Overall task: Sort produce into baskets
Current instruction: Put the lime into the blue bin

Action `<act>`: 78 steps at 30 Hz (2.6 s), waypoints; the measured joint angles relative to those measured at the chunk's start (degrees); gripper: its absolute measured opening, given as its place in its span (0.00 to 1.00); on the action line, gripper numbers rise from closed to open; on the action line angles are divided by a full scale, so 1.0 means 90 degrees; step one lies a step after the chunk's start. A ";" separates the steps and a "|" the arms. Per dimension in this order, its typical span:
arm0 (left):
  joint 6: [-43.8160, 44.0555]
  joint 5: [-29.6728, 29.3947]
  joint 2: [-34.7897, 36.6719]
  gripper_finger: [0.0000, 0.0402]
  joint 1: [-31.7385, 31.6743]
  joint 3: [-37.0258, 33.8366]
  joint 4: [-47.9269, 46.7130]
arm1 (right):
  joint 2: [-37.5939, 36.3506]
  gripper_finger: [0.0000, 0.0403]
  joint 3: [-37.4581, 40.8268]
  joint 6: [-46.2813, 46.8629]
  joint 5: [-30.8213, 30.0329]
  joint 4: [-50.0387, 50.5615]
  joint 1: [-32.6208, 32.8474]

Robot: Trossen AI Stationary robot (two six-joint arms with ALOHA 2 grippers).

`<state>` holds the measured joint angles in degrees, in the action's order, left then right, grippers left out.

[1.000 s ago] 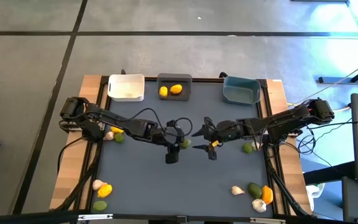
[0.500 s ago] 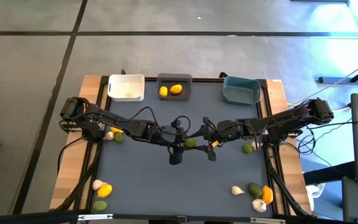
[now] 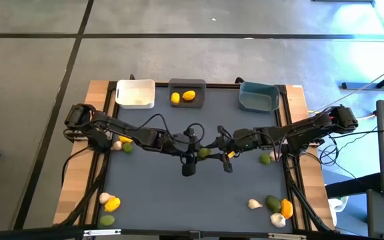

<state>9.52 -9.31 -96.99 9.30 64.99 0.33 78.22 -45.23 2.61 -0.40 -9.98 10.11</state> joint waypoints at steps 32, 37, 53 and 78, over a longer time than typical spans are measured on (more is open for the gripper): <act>0.0719 -0.0732 0.0000 0.65 0.0017 -0.0211 -0.1290 | -0.2408 0.35 0.0001 0.0169 -0.2648 0.4979 -0.2511; 0.0732 -0.0734 0.0000 0.65 0.0017 -0.0214 -0.1295 | -0.2321 0.35 0.0000 0.0011 -0.2189 0.4990 -0.3763; 0.0733 -0.0732 0.0000 0.65 0.0017 -0.0216 -0.1294 | -0.0931 0.35 0.0000 -0.0166 -0.0825 0.4067 -0.6494; 0.0741 -0.0868 0.0000 0.65 0.0005 -0.0222 -0.1293 | 0.0804 0.35 0.0000 -0.0177 -0.0901 0.3134 -0.7087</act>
<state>16.19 -17.12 -96.99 9.34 62.99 -11.31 85.45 -45.23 1.02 -8.51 18.23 -53.67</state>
